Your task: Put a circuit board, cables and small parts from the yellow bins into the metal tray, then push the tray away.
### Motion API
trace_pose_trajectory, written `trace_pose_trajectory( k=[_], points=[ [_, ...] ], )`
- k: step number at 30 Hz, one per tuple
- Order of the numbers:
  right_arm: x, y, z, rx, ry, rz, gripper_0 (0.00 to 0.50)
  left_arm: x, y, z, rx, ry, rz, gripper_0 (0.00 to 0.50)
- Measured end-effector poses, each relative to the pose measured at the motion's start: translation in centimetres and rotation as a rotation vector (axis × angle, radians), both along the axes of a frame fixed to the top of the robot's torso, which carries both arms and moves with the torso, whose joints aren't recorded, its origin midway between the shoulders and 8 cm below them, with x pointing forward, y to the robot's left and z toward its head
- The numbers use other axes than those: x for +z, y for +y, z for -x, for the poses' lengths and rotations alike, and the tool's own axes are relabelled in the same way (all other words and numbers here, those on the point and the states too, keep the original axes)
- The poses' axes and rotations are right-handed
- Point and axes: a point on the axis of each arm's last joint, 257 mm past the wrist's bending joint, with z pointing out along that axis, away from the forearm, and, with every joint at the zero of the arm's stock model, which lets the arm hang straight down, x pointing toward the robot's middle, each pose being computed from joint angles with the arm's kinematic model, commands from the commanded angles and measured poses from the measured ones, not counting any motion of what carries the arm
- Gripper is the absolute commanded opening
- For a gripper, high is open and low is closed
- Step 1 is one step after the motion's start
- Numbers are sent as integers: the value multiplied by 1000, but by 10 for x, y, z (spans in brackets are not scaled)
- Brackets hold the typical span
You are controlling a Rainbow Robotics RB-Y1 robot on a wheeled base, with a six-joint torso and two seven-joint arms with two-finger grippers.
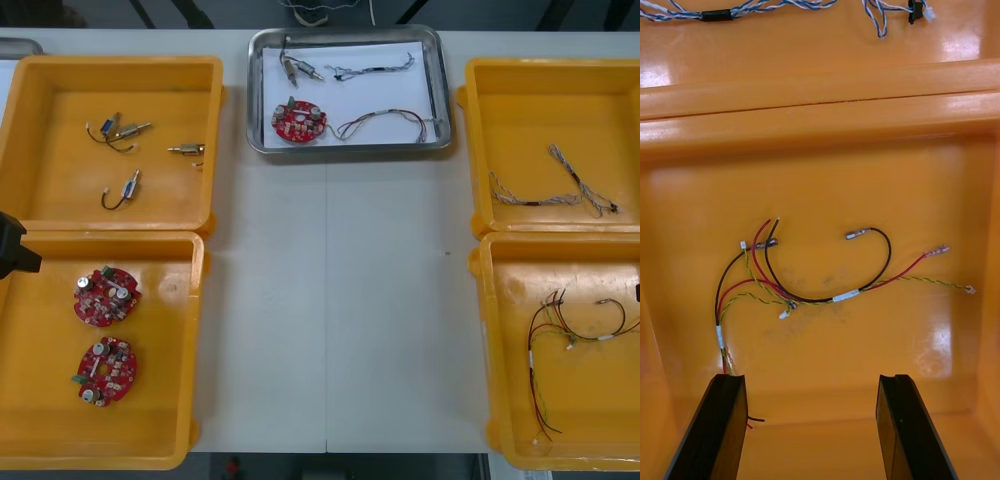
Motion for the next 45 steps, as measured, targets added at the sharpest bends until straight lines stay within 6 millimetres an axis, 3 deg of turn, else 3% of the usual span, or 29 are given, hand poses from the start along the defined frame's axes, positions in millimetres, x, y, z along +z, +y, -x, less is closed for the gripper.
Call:
trace_pose_trajectory(
  k=[45],
  points=[
    [0, 0, 0, 0, 0, 0, 500, 0, 0, 0, 0, 0, 0, 500]
  ],
)
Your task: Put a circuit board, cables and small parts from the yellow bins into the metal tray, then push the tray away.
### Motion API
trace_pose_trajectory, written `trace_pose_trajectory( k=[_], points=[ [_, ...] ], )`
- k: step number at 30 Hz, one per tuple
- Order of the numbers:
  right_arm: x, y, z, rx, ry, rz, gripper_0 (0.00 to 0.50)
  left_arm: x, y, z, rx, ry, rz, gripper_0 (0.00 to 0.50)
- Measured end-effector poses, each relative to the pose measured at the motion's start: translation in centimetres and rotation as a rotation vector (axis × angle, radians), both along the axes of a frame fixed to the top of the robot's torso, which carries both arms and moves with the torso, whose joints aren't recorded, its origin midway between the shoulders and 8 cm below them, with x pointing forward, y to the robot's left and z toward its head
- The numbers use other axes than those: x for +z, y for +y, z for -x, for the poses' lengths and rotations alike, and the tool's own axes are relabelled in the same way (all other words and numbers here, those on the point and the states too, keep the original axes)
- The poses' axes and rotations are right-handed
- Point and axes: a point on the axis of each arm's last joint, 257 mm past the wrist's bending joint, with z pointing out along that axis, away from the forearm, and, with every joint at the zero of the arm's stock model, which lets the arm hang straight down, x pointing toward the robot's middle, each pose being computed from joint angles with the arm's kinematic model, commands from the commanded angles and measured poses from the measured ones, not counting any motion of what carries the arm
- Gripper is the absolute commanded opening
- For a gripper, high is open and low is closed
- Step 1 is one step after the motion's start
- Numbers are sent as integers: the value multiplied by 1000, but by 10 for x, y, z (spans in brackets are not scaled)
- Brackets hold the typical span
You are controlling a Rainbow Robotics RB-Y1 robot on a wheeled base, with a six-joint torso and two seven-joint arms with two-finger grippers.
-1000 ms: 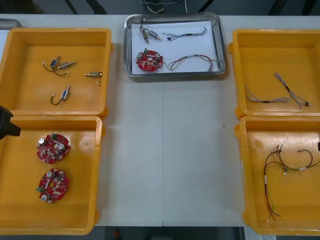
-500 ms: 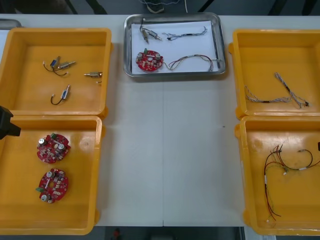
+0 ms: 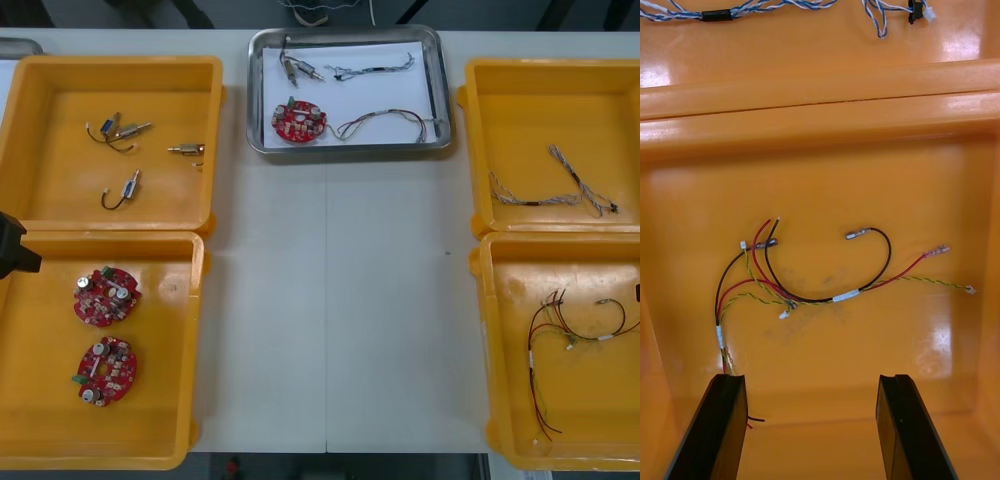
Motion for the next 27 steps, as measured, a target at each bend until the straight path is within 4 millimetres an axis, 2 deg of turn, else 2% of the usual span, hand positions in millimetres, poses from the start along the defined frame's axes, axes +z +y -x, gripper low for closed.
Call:
trace_pose_trajectory(
  k=[27],
  points=[
    [0, 0, 0, 0, 0, 0, 500, 0, 0, 0, 0, 0, 0, 500]
  ],
)
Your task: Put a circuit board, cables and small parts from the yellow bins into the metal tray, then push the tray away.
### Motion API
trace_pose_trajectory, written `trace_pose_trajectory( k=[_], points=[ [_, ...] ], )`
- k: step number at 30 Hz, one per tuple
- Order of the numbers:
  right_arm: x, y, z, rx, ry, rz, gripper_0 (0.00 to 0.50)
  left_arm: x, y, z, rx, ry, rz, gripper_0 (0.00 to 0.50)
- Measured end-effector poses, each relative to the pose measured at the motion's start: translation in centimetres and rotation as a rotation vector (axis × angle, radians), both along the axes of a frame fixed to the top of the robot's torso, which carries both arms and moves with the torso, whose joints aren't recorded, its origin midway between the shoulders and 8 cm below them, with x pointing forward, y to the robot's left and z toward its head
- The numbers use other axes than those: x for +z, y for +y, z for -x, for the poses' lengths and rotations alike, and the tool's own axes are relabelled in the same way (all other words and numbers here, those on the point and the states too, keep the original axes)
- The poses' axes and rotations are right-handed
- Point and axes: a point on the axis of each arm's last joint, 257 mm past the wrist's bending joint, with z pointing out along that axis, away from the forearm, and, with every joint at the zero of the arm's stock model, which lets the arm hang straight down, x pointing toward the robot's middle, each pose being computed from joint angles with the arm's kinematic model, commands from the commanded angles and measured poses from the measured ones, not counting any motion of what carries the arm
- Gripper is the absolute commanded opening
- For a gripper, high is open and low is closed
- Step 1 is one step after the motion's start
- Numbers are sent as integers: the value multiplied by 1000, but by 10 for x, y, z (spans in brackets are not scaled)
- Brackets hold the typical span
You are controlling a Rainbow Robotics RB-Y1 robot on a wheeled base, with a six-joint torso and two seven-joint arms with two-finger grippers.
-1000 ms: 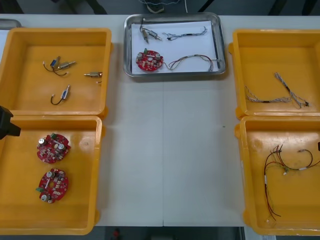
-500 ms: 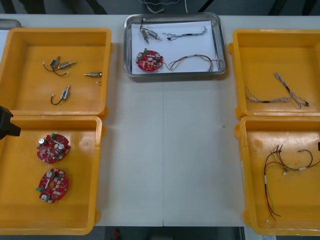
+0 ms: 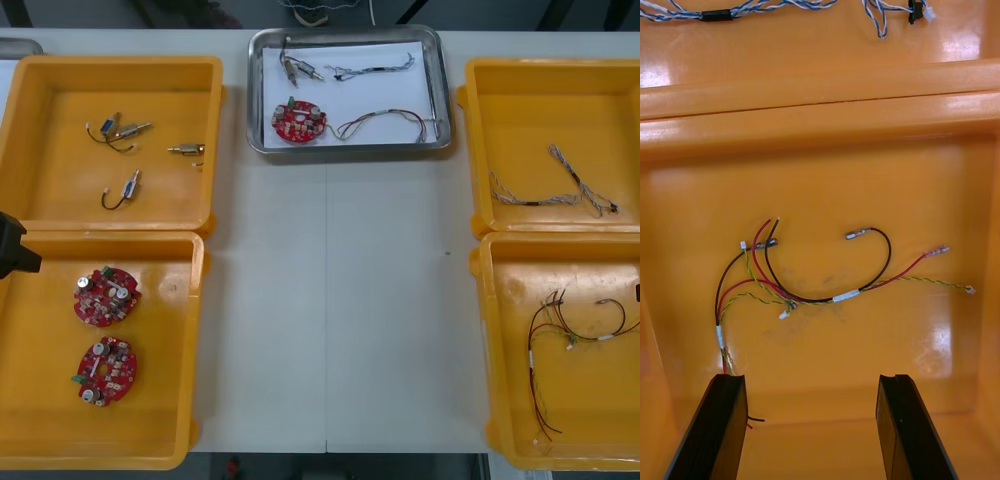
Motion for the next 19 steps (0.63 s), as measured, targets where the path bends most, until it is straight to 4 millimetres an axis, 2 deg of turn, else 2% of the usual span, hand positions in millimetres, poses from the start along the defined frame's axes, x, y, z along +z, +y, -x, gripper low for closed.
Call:
trace_pose_trajectory(
  k=[19],
  points=[
    [0, 0, 0, 0, 0, 0, 500, 0, 0, 0, 0, 0, 0, 500]
  ],
)
